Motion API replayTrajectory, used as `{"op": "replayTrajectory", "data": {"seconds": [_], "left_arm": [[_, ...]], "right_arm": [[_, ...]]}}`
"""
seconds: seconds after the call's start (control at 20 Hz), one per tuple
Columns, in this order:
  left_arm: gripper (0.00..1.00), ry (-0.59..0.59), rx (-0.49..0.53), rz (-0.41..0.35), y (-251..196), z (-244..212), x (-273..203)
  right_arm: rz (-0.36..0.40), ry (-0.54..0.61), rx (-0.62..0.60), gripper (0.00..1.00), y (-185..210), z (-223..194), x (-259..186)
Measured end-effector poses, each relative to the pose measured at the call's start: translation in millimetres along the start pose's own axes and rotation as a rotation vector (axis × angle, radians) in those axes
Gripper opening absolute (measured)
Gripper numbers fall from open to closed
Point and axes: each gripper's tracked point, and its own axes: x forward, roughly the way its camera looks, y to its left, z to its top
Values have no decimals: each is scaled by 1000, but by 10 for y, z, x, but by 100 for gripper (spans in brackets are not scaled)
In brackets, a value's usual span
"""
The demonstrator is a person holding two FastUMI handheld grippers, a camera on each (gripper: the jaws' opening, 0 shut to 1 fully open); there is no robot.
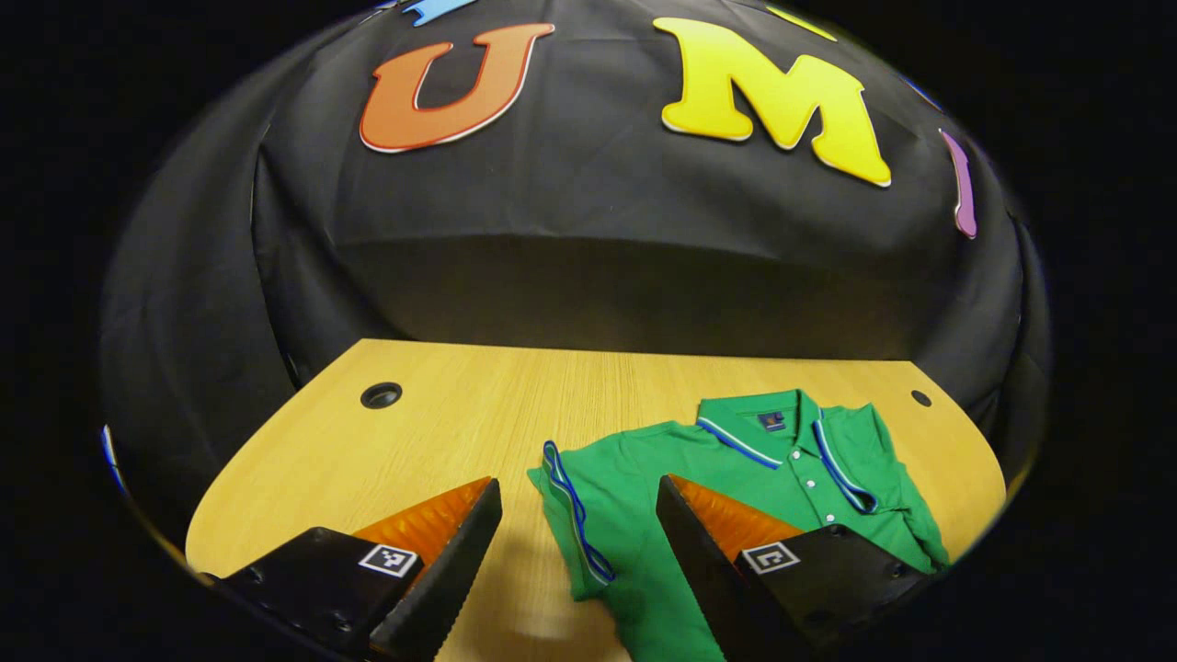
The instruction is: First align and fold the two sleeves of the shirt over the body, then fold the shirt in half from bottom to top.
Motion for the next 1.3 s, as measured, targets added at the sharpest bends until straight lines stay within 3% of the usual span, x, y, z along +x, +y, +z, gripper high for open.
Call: {"op": "replayTrajectory", "data": {"seconds": [0.55,0.65,0.7,0.85,0.9,0.95,1.0,1.05,1.1,1.3], "left_arm": [[100,112,11,13,134,-486,449],[96,126,1,-3,102,-544,460],[82,127,6,-3,107,-545,462],[70,126,28,-11,121,-522,479],[58,123,34,-18,110,-499,478],[52,126,41,-18,108,-512,505],[33,130,44,-25,103,-517,487],[28,120,44,-29,118,-485,506],[13,115,40,-33,105,-464,503],[6,97,60,-45,70,-346,424]], "right_arm": [[-11,25,-61,95,81,-100,-77],[-22,25,-63,98,42,-100,-73],[-28,24,-64,98,22,-95,-62],[-38,28,-61,95,-4,-130,-76],[-39,30,-60,98,-4,-148,-76],[-38,30,-60,98,-9,-158,-74],[-37,31,-63,98,-2,-178,-84],[-36,31,-66,98,-2,-184,-87],[-35,33,-66,95,-2,-187,-86],[-44,31,-37,95,-68,-218,-79]]}}
